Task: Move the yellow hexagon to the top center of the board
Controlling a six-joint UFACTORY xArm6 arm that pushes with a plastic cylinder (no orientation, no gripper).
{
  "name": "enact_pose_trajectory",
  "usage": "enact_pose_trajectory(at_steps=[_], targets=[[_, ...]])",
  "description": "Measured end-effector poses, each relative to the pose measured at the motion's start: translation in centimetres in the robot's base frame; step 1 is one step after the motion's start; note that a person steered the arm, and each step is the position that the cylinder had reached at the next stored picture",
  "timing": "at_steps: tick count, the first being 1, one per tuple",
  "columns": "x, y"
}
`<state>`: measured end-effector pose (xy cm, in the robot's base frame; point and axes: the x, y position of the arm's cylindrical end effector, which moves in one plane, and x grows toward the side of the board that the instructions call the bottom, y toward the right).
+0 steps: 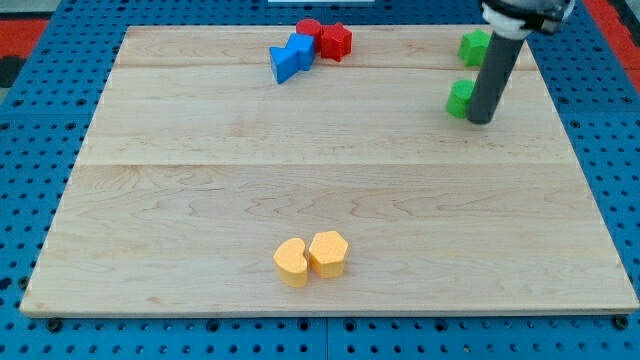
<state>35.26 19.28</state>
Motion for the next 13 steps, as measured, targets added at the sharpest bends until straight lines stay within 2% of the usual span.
enact_pose_trajectory(at_steps=[1,2,3,4,5,6,8,9,11,13], targets=[[-5.8,-0.7],[-7.5,-0.5],[1.4,0.0],[14.8,-0.6],[25.8,-5.6],[26.6,-12.4],[22.1,-23.3],[19.9,-19.2],[21.5,-15.1],[11.5,-17.2]])
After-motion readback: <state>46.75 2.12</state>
